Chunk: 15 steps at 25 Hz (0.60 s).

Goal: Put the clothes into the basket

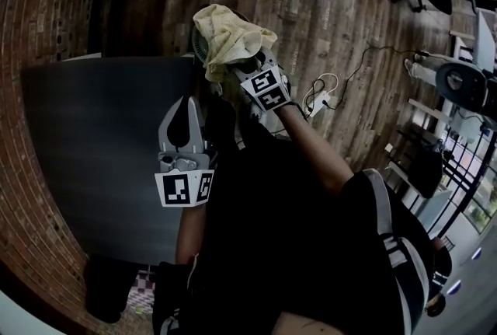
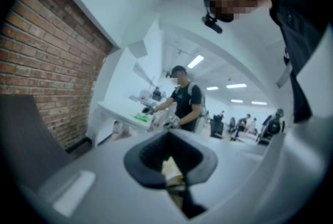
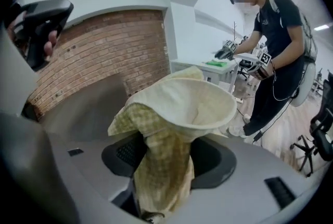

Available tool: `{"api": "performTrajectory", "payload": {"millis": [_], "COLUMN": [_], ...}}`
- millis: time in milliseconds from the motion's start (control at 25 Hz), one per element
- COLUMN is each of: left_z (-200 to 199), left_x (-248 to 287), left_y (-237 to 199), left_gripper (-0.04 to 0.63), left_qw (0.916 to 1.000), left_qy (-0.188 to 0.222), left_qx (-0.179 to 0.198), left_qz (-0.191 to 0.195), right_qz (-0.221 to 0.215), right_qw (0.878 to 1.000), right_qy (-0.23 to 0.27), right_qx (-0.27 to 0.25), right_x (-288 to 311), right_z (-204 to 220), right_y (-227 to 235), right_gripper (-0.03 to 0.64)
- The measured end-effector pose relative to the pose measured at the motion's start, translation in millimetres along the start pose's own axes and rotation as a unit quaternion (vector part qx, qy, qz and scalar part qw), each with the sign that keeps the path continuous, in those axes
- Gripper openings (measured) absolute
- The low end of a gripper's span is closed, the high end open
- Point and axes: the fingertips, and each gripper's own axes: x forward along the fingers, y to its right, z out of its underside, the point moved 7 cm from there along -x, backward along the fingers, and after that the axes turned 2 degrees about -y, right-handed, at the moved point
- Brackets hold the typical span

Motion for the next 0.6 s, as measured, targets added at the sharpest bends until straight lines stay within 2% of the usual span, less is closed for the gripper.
{"api": "performTrajectory", "payload": {"millis": [240,600], "left_z": [5.0,9.6], "left_x": [3.2,2.3], "left_y": [-11.5,-16.3], "left_gripper": [0.005,0.005], "left_qw": [0.9999,0.9997], "left_qy": [-0.008,-0.014], "left_qx": [-0.010,-0.017], "left_qz": [-0.007,-0.009], "right_qz": [0.008,0.018], "right_qw": [0.998,0.998], "right_qy": [-0.064,-0.064], "right_qx": [-0.002,0.005], "right_x": [31.4,33.0], "right_z": [19.8,21.8], "right_y": [3.7,4.1], "right_gripper": [0.229,0.229]}}
